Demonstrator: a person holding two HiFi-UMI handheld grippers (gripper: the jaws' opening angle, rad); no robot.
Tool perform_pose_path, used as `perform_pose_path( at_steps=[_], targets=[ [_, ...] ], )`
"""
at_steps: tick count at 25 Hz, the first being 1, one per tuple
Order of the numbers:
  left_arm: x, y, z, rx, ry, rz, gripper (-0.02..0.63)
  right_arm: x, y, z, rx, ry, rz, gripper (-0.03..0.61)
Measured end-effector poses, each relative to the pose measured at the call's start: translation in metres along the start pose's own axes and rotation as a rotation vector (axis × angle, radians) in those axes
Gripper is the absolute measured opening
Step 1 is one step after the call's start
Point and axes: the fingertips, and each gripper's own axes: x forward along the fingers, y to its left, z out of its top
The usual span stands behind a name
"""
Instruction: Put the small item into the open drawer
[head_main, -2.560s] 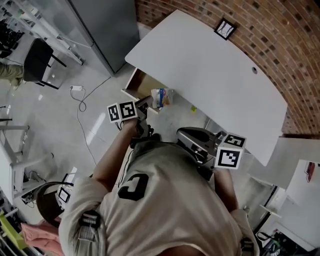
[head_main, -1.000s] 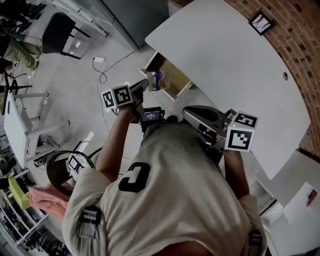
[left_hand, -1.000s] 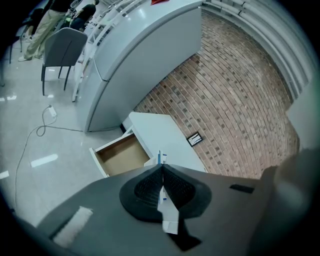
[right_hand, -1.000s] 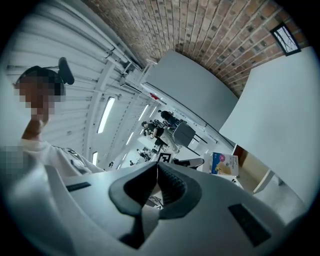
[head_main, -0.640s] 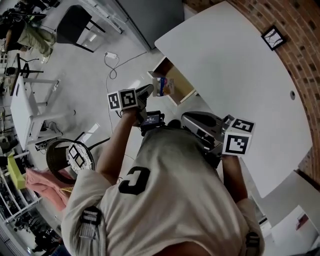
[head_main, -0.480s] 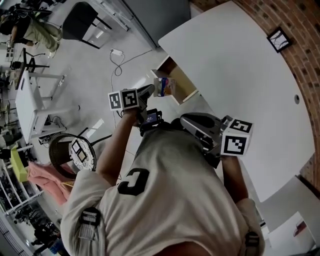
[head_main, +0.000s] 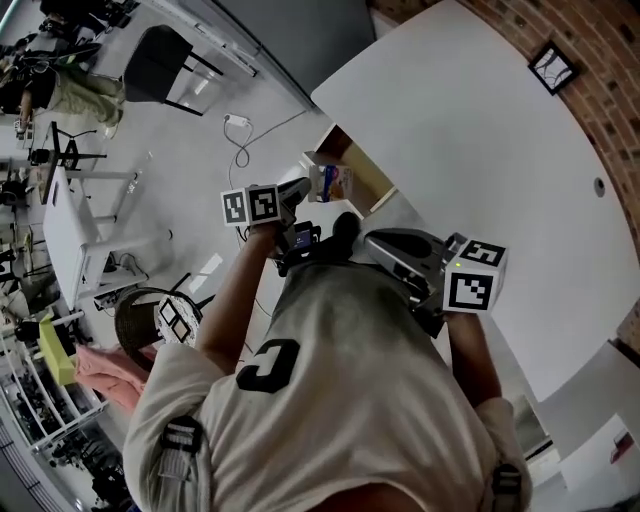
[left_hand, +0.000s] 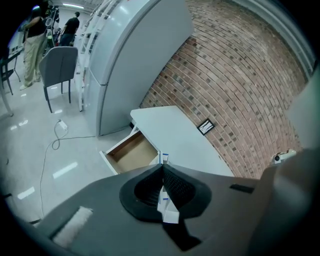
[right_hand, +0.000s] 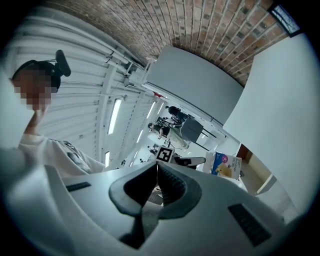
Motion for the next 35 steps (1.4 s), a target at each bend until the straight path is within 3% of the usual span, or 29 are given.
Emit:
perform_pose_path(
  at_steps=[6,12,17,20,27,35],
  targets=[
    [0.027,0.026,0.017,0.054,0.097,-0.068,0.003,0.023,-0.014,0.011,0.003,-0.059,-0.116,0.006],
    [0.044,0.074,0.038,0.127,0.210,-0.163,0.003,0.087,-0.027,0.029,-0.033,-0.144,-0.281,0.005],
    [0.053,0.123,0.062,0.161,0.272,-0.229,0.002,0.151,-0.033,0.024,-0.052,-0.084,-0.388,0.006],
    [0.058,0.139,0.069,0.163,0.300,-0.272,0.003,0.171,-0.035,0.024,-0.033,-0.105,-0.454,0.006],
    [0.077,0.142,0.068,0.165,0.380,-0.371,0.003,0.190,-0.031,0.023,-0.032,-0.128,-0.584,0.006],
    [0.119,0.108,0.041,0.176,0.513,-0.462,0.003,0.180,-0.019,0.008,-0.053,-0.137,-0.696,0.006]
  ],
)
